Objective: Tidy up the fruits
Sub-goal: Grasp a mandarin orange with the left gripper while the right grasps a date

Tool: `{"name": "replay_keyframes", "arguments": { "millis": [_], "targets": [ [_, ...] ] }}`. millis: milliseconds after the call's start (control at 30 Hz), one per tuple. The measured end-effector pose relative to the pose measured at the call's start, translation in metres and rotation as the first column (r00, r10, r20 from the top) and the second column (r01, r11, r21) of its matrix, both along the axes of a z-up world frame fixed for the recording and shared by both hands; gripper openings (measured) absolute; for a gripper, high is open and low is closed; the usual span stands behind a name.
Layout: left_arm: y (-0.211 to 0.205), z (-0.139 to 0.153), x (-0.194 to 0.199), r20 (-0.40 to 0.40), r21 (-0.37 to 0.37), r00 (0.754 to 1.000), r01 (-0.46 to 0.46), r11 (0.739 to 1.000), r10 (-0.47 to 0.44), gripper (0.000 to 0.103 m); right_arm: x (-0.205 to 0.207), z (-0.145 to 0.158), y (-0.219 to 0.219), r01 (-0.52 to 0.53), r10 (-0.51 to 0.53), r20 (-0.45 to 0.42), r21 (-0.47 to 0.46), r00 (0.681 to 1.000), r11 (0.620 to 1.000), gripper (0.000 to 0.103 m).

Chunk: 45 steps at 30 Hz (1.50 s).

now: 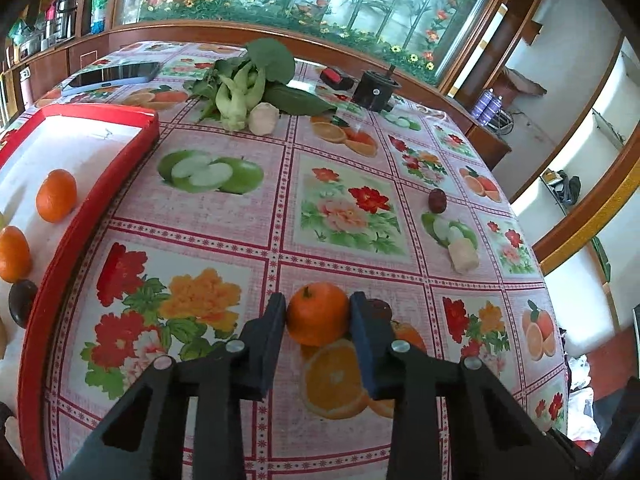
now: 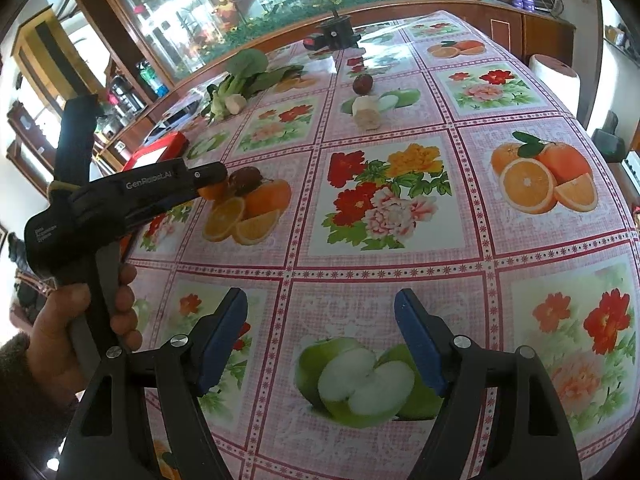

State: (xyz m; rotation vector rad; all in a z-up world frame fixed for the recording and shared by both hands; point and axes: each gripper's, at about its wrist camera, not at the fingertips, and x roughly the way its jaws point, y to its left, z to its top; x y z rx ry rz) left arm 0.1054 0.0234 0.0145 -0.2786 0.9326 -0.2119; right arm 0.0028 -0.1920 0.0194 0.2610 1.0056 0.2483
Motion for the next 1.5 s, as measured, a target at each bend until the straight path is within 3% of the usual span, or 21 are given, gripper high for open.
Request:
{"name": "replay_keyframes", "arguments": {
  "millis": [67, 133, 233, 300, 367, 400, 533, 767, 1033, 1300, 1333, 1500],
  "targets": [
    [0.000, 0.000, 0.002, 0.000, 0.005, 1.000, -0.007, 1.000, 0.007, 0.040, 0.000, 0.000, 0.000, 0.003, -0.003, -0.002, 0.000, 1.000, 1.000, 0.077],
    [0.000, -0.003, 0.005, -0.014, 0.011, 1.000, -0.022, 1.000, 0.022, 0.052, -0.001, 0.001, 0.000, 0.005, -0.005, -0.006, 0.001, 1.000, 1.000, 0.077],
    [0.002, -0.004, 0.004, 0.002, 0.011, 1.000, -0.027, 1.000, 0.027, 0.055, -0.003, 0.001, -0.001, 0.010, -0.010, -0.007, 0.000, 1.000, 1.000, 0.077],
    [0.001, -0.004, 0.004, 0.008, 0.026, 1.000, -0.010, 1.000, 0.009, 0.053, -0.004, 0.002, -0.002, 0.016, -0.016, -0.003, -0.002, 1.000, 1.000, 0.077],
    [-0.001, -0.004, 0.003, 0.010, 0.011, 1.000, 0.023, 1.000, -0.023, 0.038, -0.004, 0.002, -0.002, 0.020, -0.020, -0.002, -0.004, 1.000, 1.000, 0.077],
    [-0.003, -0.003, 0.002, 0.012, 0.010, 0.999, 0.035, 0.999, -0.035, 0.036, -0.004, 0.002, -0.002, 0.022, -0.022, -0.001, -0.005, 1.000, 1.000, 0.077],
    [-0.007, -0.001, -0.005, 0.027, 0.080, 0.998, 0.060, 0.995, -0.062, 0.035, -0.003, 0.004, 0.001, 0.017, -0.017, 0.003, -0.014, 1.000, 1.000, 0.077],
    [0.010, 0.001, -0.021, 0.001, 0.086, 0.998, 0.056, 0.995, -0.056, 0.035, 0.009, 0.013, 0.009, 0.003, -0.001, 0.048, -0.036, 0.999, 0.999, 0.077],
    [0.037, 0.002, -0.058, -0.016, 0.085, 0.999, 0.048, 0.995, -0.047, 0.036, 0.063, 0.014, 0.044, -0.089, 0.094, 0.089, -0.063, 0.992, 0.994, 0.077],
    [0.046, 0.000, -0.069, -0.017, 0.071, 0.998, 0.059, 0.996, -0.058, 0.037, 0.092, -0.002, 0.104, -0.216, 0.243, 0.102, -0.222, 0.965, 0.951, 0.075],
    [0.047, -0.001, -0.069, -0.021, 0.066, 0.998, 0.065, 0.996, -0.063, 0.037, 0.094, -0.004, 0.107, -0.222, 0.249, 0.094, -0.234, 0.964, 0.946, 0.073],
    [0.047, -0.004, -0.073, -0.025, 0.058, 0.996, 0.082, 0.995, -0.081, 0.041, 0.100, -0.013, 0.112, -0.237, 0.269, 0.090, -0.268, 0.959, 0.934, 0.041]
  ]
}}
